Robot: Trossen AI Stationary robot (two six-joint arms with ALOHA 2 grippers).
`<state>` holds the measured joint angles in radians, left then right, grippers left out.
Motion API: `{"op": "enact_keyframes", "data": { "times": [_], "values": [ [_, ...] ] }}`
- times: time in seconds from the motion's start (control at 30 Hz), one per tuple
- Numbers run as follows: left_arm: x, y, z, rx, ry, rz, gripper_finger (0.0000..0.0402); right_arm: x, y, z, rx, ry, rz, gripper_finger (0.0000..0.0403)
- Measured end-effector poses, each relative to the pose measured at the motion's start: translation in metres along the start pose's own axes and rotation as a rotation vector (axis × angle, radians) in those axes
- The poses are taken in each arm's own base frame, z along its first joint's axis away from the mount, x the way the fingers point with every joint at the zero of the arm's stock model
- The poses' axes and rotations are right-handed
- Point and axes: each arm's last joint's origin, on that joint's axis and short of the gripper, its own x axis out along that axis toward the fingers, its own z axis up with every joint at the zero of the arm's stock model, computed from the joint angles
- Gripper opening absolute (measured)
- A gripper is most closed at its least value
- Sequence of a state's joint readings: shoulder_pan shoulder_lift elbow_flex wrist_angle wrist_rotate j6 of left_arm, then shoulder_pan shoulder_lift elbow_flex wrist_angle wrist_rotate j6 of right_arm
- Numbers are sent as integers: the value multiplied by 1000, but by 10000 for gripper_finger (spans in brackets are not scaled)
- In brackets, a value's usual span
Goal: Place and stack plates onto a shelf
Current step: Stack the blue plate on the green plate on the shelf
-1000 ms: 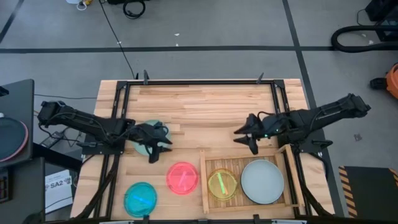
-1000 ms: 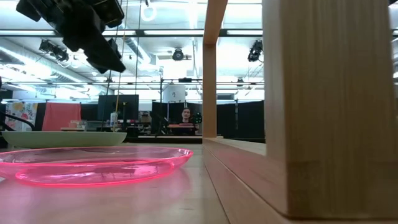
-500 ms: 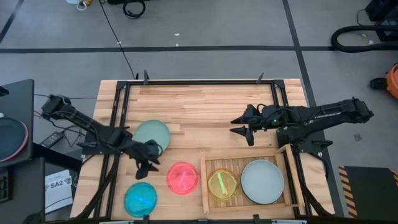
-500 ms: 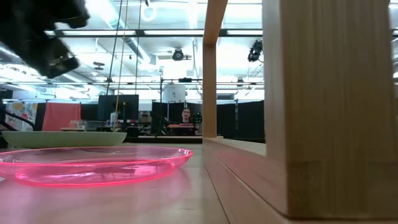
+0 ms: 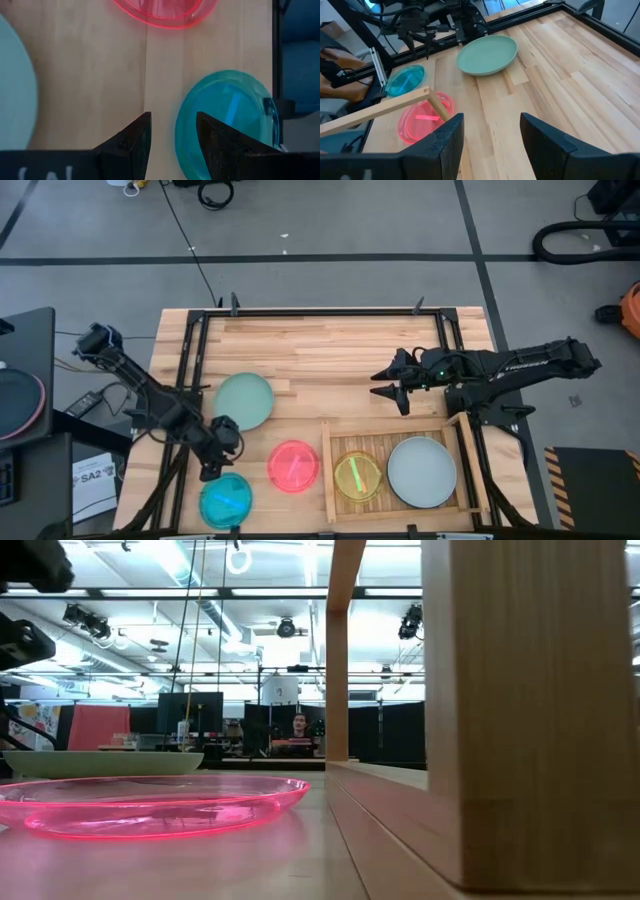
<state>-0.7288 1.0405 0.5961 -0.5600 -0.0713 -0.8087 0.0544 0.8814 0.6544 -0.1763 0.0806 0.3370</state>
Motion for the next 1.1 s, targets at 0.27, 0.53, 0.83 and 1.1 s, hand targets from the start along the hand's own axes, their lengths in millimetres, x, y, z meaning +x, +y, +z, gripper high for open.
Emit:
{"op": "enact_keyframes", "data": {
  "times": [0.27, 0.53, 0.83, 1.1],
  "values": [
    [-1, -8, -10, 0, 22, -11, 162, 0, 0, 0, 0, 1, 0, 199],
    [-1, -13, -16, 30, 9, 5, 162, 0, 0, 0, 0, 1, 0, 199],
    [22, -20, -18, 50, 37, 38, 162, 0, 0, 0, 0, 2, 0, 199],
    [48, -24, -20, 58, 70, 76, 162, 0, 0, 0, 0, 4, -1, 199]
  ]
}}
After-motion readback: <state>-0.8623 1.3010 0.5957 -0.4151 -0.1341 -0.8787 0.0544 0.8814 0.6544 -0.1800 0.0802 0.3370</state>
